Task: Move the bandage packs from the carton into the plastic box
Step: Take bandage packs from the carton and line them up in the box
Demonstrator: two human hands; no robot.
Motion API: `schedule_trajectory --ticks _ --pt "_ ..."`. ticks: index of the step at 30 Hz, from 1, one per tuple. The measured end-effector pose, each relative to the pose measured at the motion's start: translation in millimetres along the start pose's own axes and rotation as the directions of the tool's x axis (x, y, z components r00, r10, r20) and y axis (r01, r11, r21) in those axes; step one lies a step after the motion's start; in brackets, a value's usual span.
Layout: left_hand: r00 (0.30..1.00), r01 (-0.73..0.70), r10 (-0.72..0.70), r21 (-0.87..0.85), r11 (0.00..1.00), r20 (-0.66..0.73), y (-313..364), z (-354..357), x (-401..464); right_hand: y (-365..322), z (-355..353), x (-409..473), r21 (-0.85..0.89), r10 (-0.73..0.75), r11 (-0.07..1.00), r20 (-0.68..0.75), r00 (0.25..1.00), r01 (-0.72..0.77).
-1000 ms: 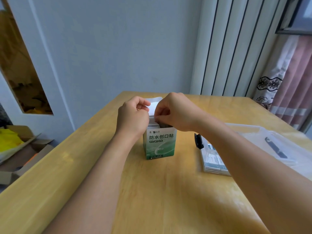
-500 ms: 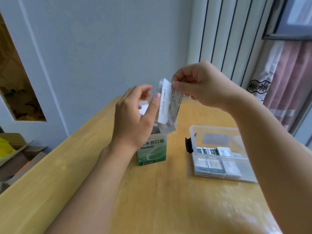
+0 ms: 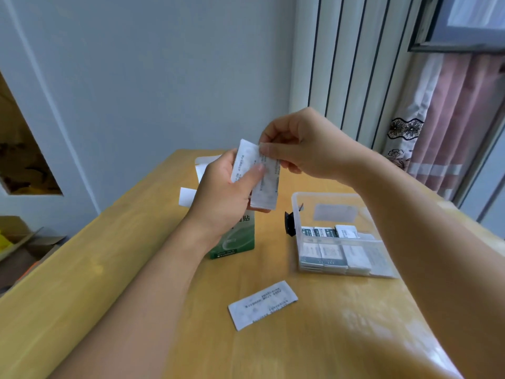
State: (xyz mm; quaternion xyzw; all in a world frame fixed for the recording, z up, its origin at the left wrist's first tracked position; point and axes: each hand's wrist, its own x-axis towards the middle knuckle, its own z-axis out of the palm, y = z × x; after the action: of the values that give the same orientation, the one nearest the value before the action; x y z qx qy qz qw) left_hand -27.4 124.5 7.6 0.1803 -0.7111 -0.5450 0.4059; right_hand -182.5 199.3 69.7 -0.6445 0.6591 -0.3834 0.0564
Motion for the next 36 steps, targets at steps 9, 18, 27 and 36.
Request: schedule_trajectory --ticks 9,18,27,36 --pt "0.986 0.123 -0.147 -0.256 0.959 -0.077 5.8 -7.6 3.7 -17.6 -20.3 -20.6 -0.188 0.291 0.954 0.394 0.872 -0.234" --pt "0.989 0.086 -0.119 -0.323 0.943 -0.084 5.8 -1.5 2.5 -36.0 83.5 -42.5 -0.585 0.405 0.798 0.697 0.591 0.144" --pt "0.987 0.158 -0.16 -0.402 0.902 0.03 5.0 -3.3 2.5 -40.4 98.3 -44.9 -0.558 0.318 0.774 0.752 0.577 0.3" --pt "0.979 0.203 -0.192 -0.488 0.849 0.073 6.1 -1.7 0.1 -41.9 100.5 -46.7 -0.548 0.329 0.814 0.709 0.624 0.192"
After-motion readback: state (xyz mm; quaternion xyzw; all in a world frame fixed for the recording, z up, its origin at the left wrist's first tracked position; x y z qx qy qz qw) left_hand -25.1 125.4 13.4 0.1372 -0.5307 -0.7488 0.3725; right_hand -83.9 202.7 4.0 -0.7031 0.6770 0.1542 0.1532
